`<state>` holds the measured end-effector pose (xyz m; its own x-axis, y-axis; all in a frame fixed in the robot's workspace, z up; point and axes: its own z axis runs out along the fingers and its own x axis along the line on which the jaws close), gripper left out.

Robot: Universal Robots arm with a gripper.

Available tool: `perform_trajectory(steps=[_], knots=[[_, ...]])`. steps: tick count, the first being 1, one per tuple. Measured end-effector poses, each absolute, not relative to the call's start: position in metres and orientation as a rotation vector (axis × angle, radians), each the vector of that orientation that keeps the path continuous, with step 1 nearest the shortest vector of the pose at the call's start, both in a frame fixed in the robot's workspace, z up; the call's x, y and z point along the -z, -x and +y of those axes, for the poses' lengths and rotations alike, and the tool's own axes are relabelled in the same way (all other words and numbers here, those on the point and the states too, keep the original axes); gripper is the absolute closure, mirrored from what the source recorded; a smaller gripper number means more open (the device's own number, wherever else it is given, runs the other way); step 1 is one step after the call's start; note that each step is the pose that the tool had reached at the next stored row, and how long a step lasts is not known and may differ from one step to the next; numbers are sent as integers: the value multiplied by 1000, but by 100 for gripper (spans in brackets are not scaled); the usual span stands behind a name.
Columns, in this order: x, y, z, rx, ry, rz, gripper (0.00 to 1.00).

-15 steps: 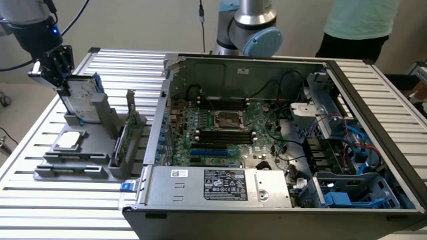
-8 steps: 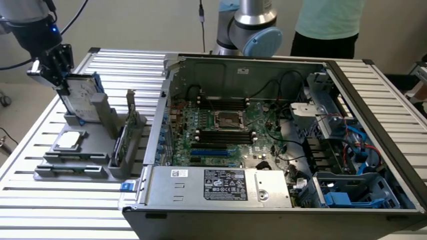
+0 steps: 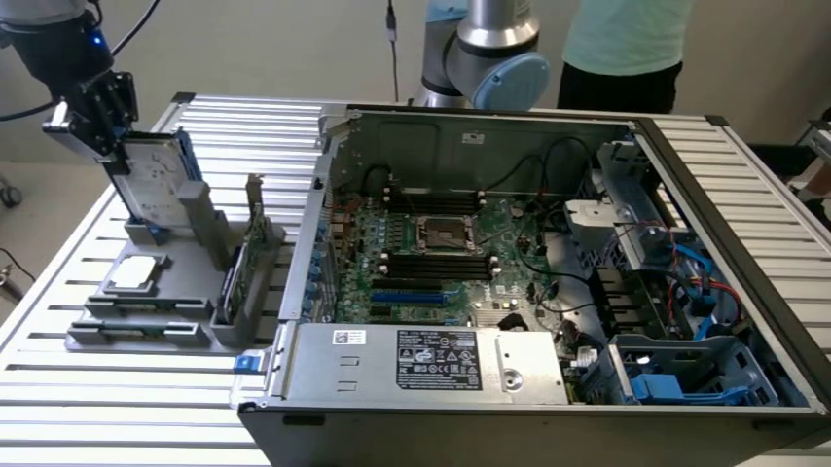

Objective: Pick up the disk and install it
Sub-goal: 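Pick up the disk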

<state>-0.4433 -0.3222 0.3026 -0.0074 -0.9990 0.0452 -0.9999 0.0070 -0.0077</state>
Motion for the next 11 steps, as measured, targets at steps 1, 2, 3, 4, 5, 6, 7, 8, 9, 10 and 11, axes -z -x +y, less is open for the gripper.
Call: perform_trajectory(steps=[1,2,3,4,5,6,7,8,9,10,11], knots=[[-307,443,-322,-58,-2194,-2210,68],[-312,443,-322,-58,-2194,-2210,68],[-316,443,-322,-58,-2194,-2210,68],[-321,443,-322,-58,-2194,-2210,68],[-325,443,-322,-58,-2194,-2210,68],[-330,443,-322,-58,-2194,-2210,68],[-334,443,-322,-58,-2194,-2210,68],[-339,443,-322,-58,-2194,-2210,68],[-343,443,-322,-58,-2194,-2210,68],[-348,443,-322,-58,-2194,-2210,68],[-352,442,-322,-58,-2194,-2210,68]])
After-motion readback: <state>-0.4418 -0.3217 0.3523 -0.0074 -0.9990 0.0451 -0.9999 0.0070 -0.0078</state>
